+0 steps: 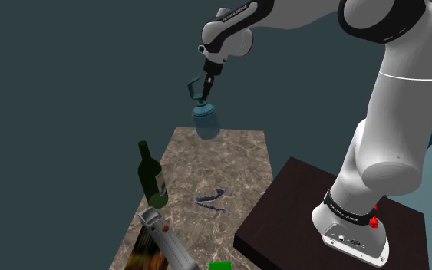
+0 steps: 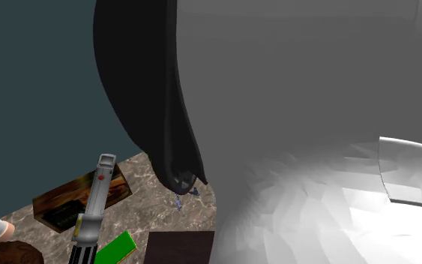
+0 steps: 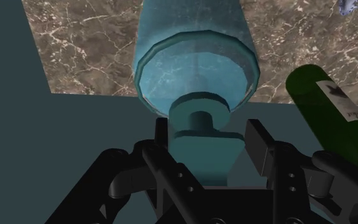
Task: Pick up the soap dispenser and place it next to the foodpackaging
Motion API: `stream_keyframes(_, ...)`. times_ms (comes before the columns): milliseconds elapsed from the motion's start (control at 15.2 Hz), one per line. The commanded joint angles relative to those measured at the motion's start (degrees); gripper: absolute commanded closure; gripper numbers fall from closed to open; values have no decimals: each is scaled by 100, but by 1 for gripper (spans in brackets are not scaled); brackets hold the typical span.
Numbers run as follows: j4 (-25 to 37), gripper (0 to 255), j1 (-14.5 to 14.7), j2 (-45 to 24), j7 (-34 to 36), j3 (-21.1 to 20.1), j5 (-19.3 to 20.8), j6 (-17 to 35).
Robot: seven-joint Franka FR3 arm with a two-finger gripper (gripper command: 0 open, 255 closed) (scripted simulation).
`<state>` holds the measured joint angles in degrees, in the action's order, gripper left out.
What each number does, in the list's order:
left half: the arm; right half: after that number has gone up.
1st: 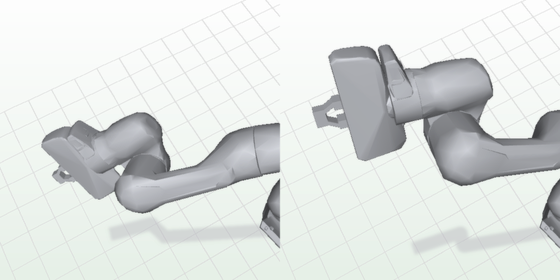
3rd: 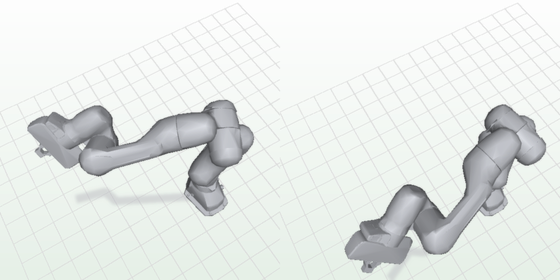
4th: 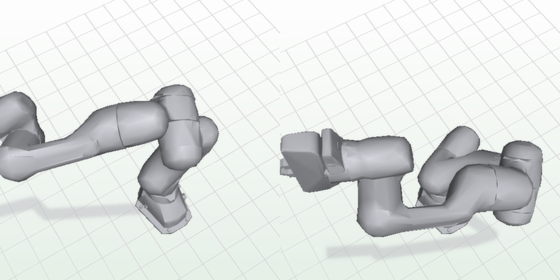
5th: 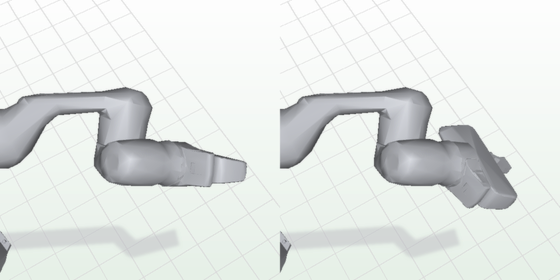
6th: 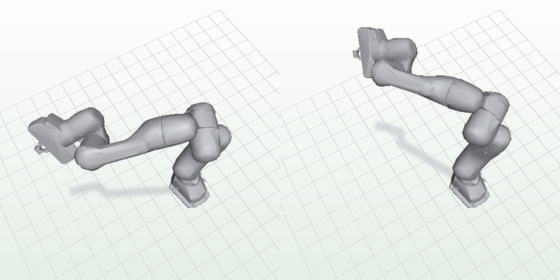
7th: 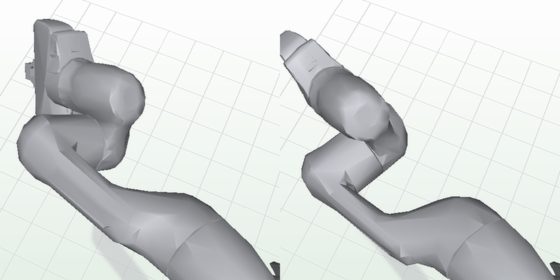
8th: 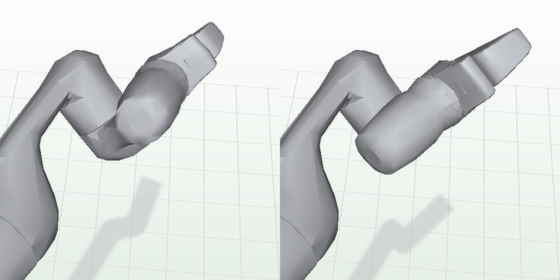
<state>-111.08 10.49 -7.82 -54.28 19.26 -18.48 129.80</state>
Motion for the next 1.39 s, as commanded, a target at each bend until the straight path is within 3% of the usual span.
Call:
stream_keyframes(0, 111, 255, 1, 50, 59, 11, 55, -147)
stream_keyframes(1320, 1315, 255, -6, 320, 491, 67, 386, -1558)
